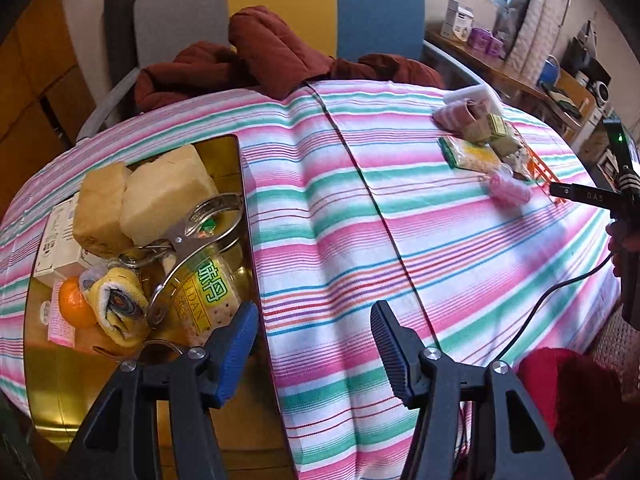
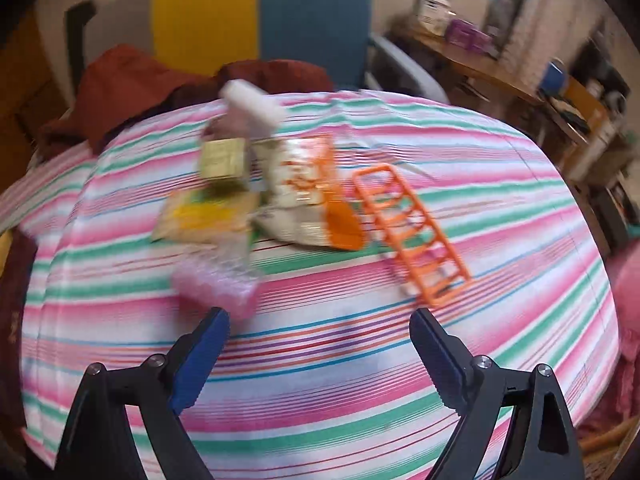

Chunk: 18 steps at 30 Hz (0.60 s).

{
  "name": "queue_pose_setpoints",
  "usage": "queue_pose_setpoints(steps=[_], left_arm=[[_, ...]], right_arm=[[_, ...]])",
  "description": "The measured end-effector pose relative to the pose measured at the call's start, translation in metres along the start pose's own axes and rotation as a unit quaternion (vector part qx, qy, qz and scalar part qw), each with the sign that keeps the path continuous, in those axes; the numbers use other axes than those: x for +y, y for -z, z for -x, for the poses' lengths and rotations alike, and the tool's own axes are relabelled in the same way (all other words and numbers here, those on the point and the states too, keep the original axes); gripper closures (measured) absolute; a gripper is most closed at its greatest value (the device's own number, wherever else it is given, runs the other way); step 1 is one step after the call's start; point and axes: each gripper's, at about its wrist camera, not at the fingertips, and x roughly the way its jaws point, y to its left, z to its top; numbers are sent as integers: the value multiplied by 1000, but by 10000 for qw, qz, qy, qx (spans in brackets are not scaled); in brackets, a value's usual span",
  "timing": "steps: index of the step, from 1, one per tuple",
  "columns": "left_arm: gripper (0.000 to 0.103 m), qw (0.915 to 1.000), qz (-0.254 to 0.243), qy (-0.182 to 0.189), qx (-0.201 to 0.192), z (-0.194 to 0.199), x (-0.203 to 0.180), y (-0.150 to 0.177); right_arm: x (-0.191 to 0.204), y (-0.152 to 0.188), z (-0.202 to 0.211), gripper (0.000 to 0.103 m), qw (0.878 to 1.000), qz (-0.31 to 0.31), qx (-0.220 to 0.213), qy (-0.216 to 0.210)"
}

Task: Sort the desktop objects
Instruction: 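Move both tools back over the remaining items on the table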

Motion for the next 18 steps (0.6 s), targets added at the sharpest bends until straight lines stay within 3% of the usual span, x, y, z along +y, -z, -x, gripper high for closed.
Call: queue_pose_setpoints(steps=[9, 11, 13, 16, 18], left_arm=[[44, 9981, -434, 302, -307, 7, -37, -4], [44, 9975, -555, 356, -238, 3, -49, -6], [44, 9968, -644, 436, -203, -2, -58, -9], [44, 9955, -757, 544, -183, -9, -73, -15], [44, 9944, -810, 656, -174, -15, -85, -22]], right_arm=[[-67, -39, -31, 16, 9961, -596, 75, 645], [-72, -46, -42, 24, 9967, -600, 185, 507], [-70, -47, -54, 41, 9974, -452, 397, 396], [-66, -42, -62, 46, 9966, -243, 595, 509], [-65, -37, -62, 57, 9966, -227, 662, 436]])
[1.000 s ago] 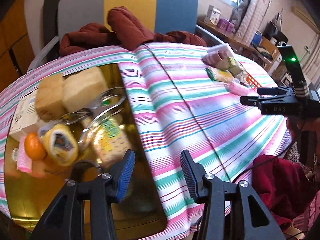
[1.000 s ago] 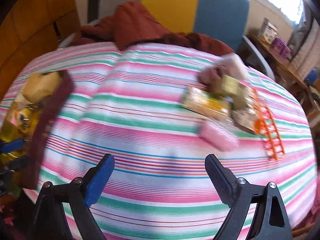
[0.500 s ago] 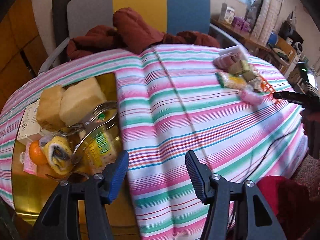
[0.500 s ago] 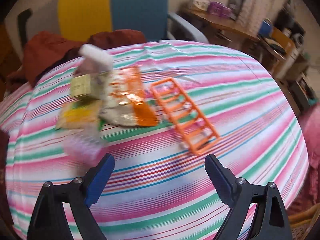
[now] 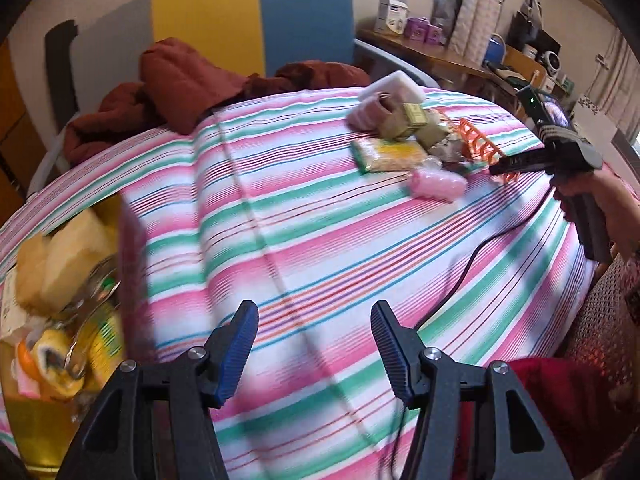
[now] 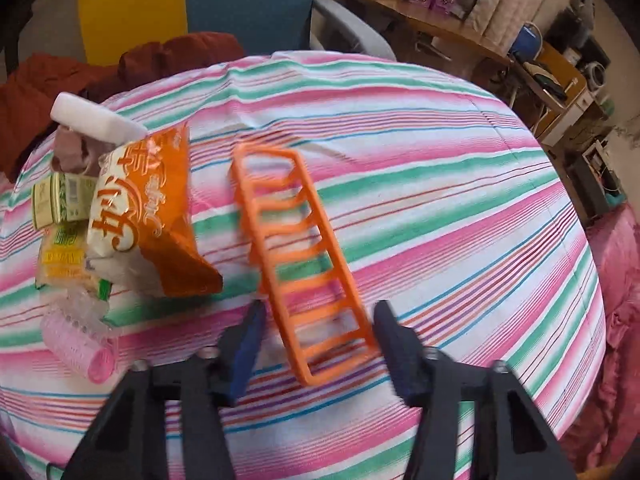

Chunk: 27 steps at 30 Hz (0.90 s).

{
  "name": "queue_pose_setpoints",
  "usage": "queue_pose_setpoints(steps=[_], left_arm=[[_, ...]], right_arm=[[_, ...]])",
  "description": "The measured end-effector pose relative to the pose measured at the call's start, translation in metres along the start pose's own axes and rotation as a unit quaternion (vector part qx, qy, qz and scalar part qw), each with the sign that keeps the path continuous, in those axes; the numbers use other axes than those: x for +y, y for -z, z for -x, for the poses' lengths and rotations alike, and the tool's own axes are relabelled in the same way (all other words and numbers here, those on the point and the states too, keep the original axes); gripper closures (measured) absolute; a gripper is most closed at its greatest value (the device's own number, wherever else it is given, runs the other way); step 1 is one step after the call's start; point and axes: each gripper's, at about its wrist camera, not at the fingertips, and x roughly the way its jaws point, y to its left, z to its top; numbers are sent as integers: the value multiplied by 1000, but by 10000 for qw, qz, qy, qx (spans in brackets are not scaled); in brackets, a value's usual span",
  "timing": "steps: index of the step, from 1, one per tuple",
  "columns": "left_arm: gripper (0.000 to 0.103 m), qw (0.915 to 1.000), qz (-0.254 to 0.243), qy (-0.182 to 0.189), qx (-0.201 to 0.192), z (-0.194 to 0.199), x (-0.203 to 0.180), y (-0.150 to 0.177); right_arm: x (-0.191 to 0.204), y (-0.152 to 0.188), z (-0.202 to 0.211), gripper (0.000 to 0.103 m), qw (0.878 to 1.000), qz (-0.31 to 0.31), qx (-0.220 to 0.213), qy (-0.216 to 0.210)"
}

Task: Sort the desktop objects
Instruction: 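Move both tools back over the remaining items on the table, then grasp the orange plastic rack with the right tool while the left tool grasps the pink curler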

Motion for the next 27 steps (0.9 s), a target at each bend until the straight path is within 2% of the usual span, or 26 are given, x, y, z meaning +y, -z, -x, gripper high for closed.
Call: queue_pose_setpoints(steps=[1, 3, 5, 7, 9, 12, 14, 18, 20, 23, 26, 27], left_arm=[[44, 10000, -28, 32, 6, -4, -4, -4], [44, 9999, -97, 117, 43, -13, -15, -16], [44, 9996, -155, 245, 38, -23, -26, -30], [44, 9990, -230, 378, 61, -34, -38, -45], [44, 9982, -353, 473, 88, -46, -56, -62], [44, 9970, -484, 595, 46, -60, -77, -83], [43, 9959, -597, 676, 58, -73, -92, -97], [43, 9948, -663, 752, 193, -98, -110, -113], [43, 9935, -639, 917, 239, -106, -115, -117], [43, 9929, -744, 878, 294, -117, -124, -119], [42, 9929, -1129, 326, 160, -125, -136, -115], [42, 9922, -1189, 345, 149, -128, -136, -113]], right_arm=[[0, 4, -2, 62, 9998, -26, 139, -156], [-1, 12, -7, 62, 9978, -161, 381, -521], [-1, 19, 4, 61, 9975, -190, 310, -608], [-6, 23, 12, 44, 9960, -469, 229, -731], [-17, 25, 23, 35, 9932, -845, -15, -806], [-30, 24, 34, 29, 9923, -1098, -342, -462], [-40, 23, 35, 28, 9914, -1216, -411, -244], [-45, 20, 37, 28, 9891, -1385, -437, -246], [-44, 21, 38, 28, 9890, -1380, -453, -277], [-37, 22, 45, 28, 9897, -1302, -552, -234], [-34, 10, 40, 27, 9906, -1174, -658, -249], [-31, 6, 39, 27, 9913, -1105, -668, -266]])
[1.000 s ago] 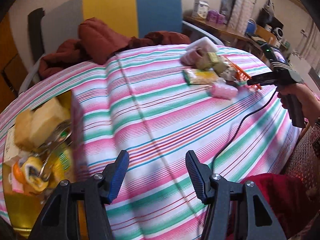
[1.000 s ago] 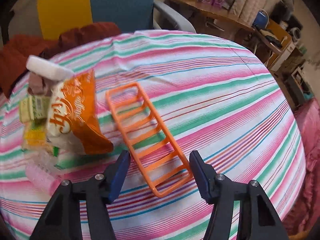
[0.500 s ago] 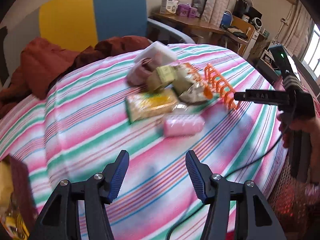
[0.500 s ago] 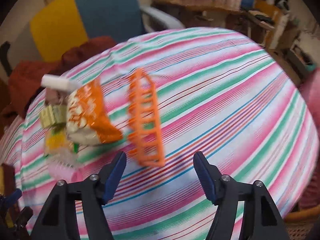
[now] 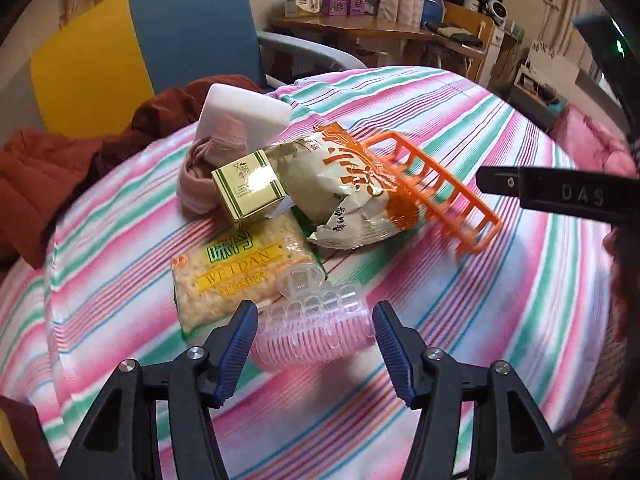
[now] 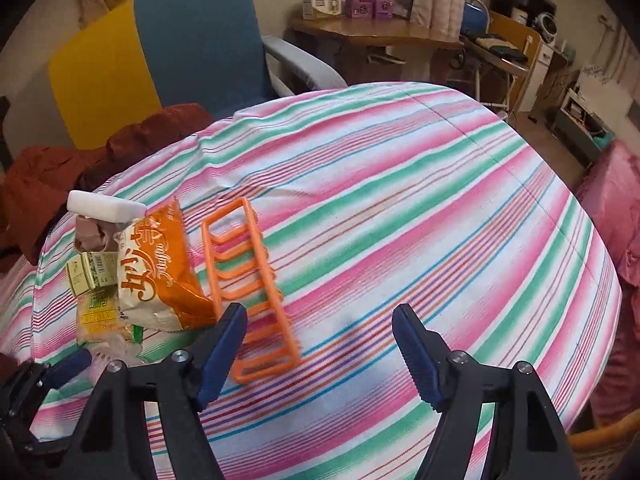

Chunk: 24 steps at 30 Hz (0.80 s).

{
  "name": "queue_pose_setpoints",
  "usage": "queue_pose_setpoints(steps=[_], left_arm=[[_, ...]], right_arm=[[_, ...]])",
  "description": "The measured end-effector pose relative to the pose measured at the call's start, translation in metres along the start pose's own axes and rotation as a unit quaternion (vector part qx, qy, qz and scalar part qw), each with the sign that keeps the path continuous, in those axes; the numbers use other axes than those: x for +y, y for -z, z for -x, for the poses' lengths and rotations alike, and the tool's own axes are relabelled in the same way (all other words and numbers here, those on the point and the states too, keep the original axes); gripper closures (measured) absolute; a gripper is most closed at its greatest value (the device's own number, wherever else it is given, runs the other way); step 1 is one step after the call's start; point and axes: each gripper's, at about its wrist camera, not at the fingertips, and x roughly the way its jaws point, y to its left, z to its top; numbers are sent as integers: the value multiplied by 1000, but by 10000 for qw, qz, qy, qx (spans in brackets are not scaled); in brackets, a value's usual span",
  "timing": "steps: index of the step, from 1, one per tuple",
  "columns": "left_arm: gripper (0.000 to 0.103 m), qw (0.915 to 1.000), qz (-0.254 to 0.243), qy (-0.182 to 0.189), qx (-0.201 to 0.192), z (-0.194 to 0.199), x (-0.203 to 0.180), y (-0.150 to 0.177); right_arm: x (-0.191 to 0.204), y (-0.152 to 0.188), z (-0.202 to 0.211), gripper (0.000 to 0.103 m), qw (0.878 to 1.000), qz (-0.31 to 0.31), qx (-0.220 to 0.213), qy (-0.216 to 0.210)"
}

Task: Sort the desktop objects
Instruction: 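Grasp the orange plastic rack with the right tool while the left tool grasps the pink curler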

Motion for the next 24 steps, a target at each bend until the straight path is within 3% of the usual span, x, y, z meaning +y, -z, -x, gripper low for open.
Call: queue_pose_setpoints(steps=[9, 11, 14, 16, 18, 19, 20, 24], left_arm=[[43, 9966, -384, 130, -715, 19, 10, 43], [43, 9958, -311, 202, -839, 28, 17, 55], [43, 9945, -100, 369, -976, 39, 30, 66], [44, 9940, 48, 465, -984, 47, 38, 76], [49, 9954, 277, 533, -744, 46, 48, 90], [74, 9962, 402, 513, -579, 43, 54, 99], [88, 9961, 560, 498, -456, 39, 64, 109], [88, 9916, 893, 761, -549, 53, 88, 129]], right_arm=[[36, 3, -27, 28, 9952, 893, 377, 141], [39, 6, -39, 32, 9930, 1011, 601, 132], [33, 8, -50, 47, 9928, 828, 862, -108], [28, 12, -52, 48, 9929, 690, 949, -198], [27, 14, -50, 48, 9928, 721, 940, -157], [28, 17, -49, 48, 9926, 754, 945, -146], [28, 18, -48, 48, 9923, 788, 943, -129], [30, 29, -43, 48, 9914, 843, 995, -87]])
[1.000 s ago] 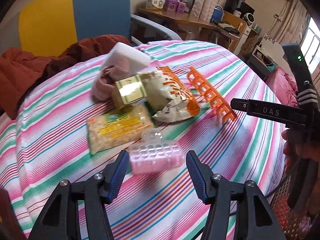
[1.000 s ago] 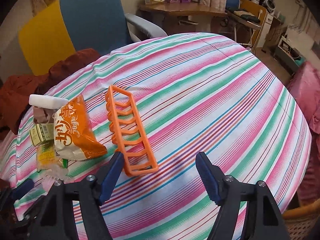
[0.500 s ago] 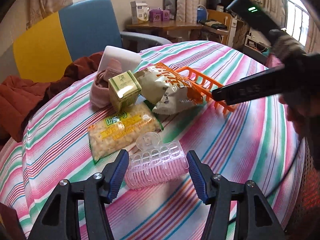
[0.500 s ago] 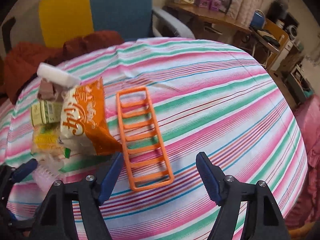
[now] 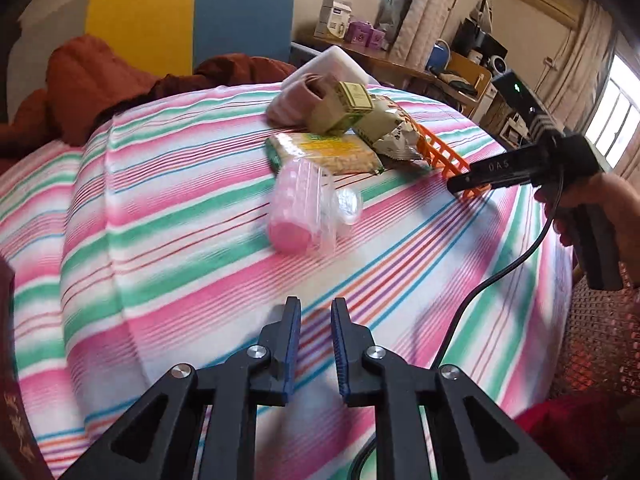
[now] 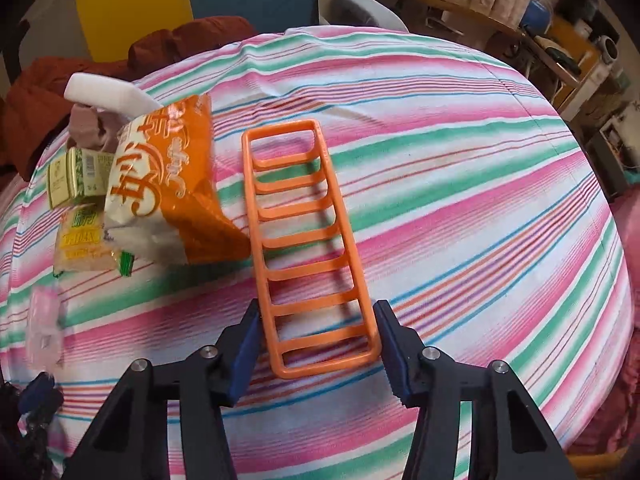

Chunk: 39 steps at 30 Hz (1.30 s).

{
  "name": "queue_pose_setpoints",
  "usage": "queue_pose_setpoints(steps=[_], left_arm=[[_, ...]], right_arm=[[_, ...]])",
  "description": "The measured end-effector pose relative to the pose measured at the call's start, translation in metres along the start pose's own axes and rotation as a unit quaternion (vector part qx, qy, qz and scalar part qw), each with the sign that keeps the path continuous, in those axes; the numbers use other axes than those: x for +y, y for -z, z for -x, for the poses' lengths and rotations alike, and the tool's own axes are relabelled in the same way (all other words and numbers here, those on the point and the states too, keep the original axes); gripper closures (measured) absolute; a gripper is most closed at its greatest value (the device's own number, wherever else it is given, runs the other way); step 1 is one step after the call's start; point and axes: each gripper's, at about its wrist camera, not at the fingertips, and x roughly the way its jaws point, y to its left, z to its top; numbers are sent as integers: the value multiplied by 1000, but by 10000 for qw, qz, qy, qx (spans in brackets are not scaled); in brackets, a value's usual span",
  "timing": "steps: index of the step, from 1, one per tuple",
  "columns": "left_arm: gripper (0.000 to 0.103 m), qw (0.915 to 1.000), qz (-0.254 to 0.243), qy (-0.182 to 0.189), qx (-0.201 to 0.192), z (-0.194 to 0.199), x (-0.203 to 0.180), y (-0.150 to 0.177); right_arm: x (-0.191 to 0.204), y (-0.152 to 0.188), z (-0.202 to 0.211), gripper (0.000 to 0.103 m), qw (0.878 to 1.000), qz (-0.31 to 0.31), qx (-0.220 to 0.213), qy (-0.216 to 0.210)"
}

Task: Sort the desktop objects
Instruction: 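Grasp the orange plastic rack with the right tool while the left tool grasps the pink curler, then carry the orange rack and pink curler toward the gold tray with both tools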

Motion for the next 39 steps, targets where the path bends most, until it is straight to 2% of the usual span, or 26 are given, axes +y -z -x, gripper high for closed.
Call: queue_pose_setpoints(steps=[4, 6, 8, 13, 17, 19, 20, 21, 23, 24, 25, 30, 33, 34, 35, 36, 39], left_arm=[[86, 9999, 83, 107, 21, 14, 11, 12], [75, 9998, 121, 133, 70, 19, 11, 12], [59, 9999, 63, 93, 61, 19, 3, 7], [51, 9997, -190, -105, -87, 25, -13, -19], [49, 9993, -293, -242, 3, 13, -24, -44], [49, 9989, -324, -305, 156, 1, -28, -56], [49, 9986, -356, -319, 222, -4, -30, -60], [49, 9981, -399, -382, 274, -11, -32, -64], [49, 9965, -496, -568, 361, -23, -35, -70], [49, 9961, -529, -606, 349, -26, -36, -72], [49, 9959, -550, -635, 337, -30, -36, -74], [47, 9970, -613, -471, 43, -42, -31, -72], [47, 9985, -436, -306, -135, -41, -23, -65], [52, 9993, -289, -241, -24, -45, -18, -60], [62, 9993, -212, -251, 155, -51, -14, -54], [62, 9995, -245, -186, -61, -45, -12, -50], [62, 9998, -173, -117, -28, -36, -7, -44]], right_arm=[[6, 21, 7, 53, 9999, -93, 126, -21], [12, 34, 13, 53, 9998, -124, 177, -47], [18, 46, 18, 53, 9997, -84, 224, -66], [32, 75, 31, 50, 9991, -173, 271, -289], [20, 79, 42, 39, 9938, -721, -37, -852], [12, 71, 48, 24, 9927, -860, -273, -796], [11, 67, 47, 23, 9936, -825, -290, -715], [10, 63, 44, 24, 9952, -747, -244, -580], [11, 58, 35, 32, 9970, -616, -197, -423], [14, 54, 31, 47, 9970, -577, -125, -495], [12, 52, 28, 51, 9962, -561, -63, -662], [28, 52, 29, 52, 9963, -552, -38, -656], [28, 54, 30, 52, 9964, -533, -31, -657], [28, 55, 30, 52, 9964, -533, -29, -662], [28, 56, 30, 52, 9963, -539, -25, -672], [26, 55, 31, 52, 9961, -551, -23, -685], [25, 59, 32, 52, 9956, -593, -11, -719]])
